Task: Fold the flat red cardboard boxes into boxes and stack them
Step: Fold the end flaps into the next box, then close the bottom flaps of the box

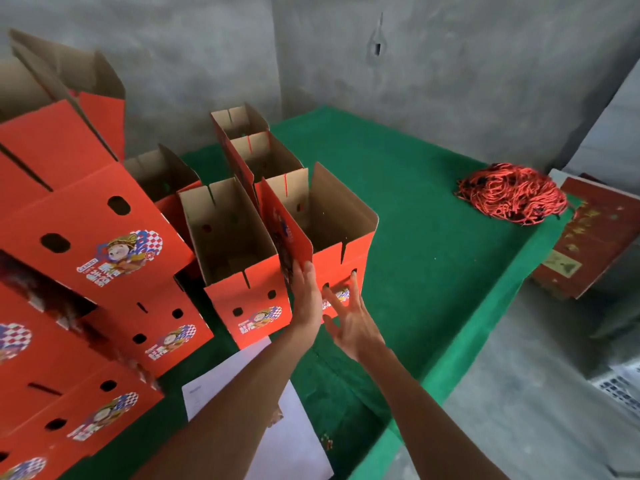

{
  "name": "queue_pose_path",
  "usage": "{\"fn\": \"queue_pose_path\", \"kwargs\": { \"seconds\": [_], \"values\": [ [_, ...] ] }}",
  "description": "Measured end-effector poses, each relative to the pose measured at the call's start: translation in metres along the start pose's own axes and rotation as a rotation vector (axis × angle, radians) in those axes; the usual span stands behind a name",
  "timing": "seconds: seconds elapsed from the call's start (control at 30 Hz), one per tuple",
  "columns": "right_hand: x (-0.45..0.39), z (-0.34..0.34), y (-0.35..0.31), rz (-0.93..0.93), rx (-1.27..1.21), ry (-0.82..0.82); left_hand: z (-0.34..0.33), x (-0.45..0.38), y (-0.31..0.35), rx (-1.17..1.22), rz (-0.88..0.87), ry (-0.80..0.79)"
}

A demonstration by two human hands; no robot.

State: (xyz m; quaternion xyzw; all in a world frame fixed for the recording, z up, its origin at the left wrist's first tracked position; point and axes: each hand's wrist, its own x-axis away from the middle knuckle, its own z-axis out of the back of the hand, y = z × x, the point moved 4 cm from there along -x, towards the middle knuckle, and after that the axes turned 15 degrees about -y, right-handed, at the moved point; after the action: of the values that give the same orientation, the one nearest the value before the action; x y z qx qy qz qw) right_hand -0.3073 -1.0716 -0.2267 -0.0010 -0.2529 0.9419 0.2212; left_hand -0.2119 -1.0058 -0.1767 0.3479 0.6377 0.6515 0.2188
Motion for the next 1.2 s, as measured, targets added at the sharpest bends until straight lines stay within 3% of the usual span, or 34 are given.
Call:
{"fn": "queue_pose_path", "kwargs": {
  "seconds": [0.27,0.37,0.5,0.6,0.77,1.0,1.2],
  "values": [
    [-0.025,0.014,-0.009,-0.062,0.013,-0.081,0.008,-0.025,-0.008,0.103,0.079,0.004],
    [0.003,0.01,-0.02,-0.129,-0.019,0.034,0.006,0.016,-0.022,0.044,0.073,-0.103],
    [0.05,-0.005,-0.053,-0.067,-0.088,0.244,0.037,0.082,-0.036,-0.334,0.006,-0.132],
    [0.071,-0.04,-0.116,0.055,-0.12,0.2,0.107,0.135,-0.046,-0.676,0.013,-0.009],
    [0.08,-0.092,-0.241,0.366,-0.027,0.158,0.255,0.24,-0.039,-0.986,0.05,0.221],
    [0.113,-0.177,-0.449,0.701,-0.035,-0.015,0.442,0.413,-0.036,-1.021,0.124,0.598],
    [0.141,-0.259,-0.648,0.89,-0.117,-0.157,0.629,0.552,-0.02,-0.82,0.18,0.878]
  ]
}}
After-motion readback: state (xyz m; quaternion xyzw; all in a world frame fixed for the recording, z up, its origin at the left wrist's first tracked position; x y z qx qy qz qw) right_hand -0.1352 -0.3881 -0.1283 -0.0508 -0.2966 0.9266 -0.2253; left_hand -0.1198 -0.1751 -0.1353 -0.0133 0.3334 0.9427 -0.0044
